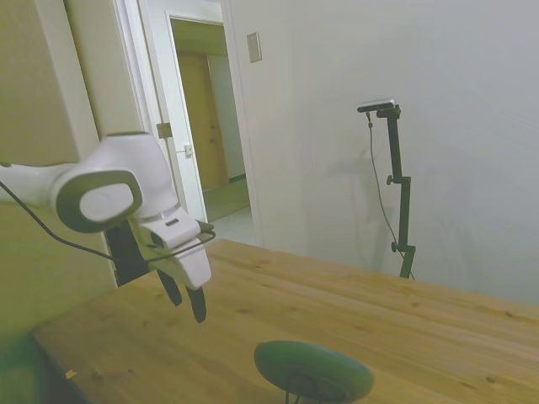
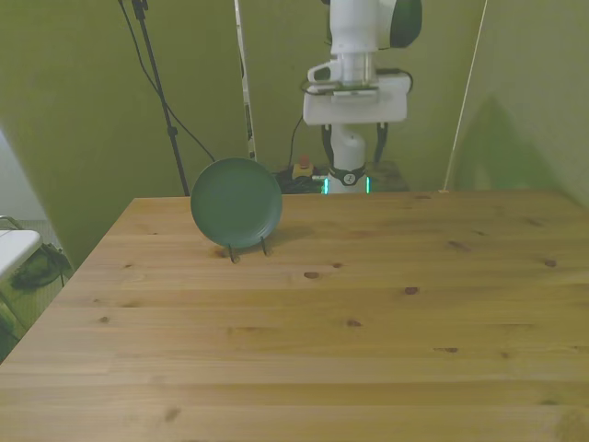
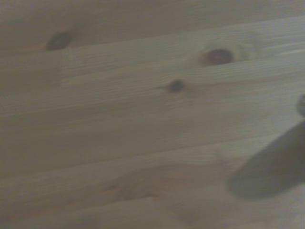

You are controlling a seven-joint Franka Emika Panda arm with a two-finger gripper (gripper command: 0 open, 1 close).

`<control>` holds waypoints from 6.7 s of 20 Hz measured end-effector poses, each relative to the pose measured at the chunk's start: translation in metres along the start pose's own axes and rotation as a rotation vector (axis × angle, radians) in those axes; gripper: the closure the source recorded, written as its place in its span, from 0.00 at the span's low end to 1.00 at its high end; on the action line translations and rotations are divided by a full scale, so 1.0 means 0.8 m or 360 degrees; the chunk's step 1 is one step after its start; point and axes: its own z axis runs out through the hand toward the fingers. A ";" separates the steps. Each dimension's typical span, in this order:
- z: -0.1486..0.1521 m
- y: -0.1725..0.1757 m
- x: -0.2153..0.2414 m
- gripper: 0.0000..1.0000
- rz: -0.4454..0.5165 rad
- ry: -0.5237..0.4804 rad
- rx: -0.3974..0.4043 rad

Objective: Unload the plate

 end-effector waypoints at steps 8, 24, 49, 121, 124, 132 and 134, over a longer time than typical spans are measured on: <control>-0.052 0.083 0.089 0.00 0.0346 0.0171 -0.0051; -0.033 0.061 0.201 0.00 0.0779 0.0012 -0.0431; 0.041 0.092 0.239 1.00 0.0886 0.0306 -0.0678; 0.254 0.006 0.206 0.00 0.0173 0.0003 0.0454; 0.253 0.006 0.208 0.00 0.0172 -0.0021 0.0456; 0.241 0.000 0.211 0.00 0.0152 -0.0021 0.0477; 0.225 -0.003 0.211 0.00 0.0124 -0.0035 0.0492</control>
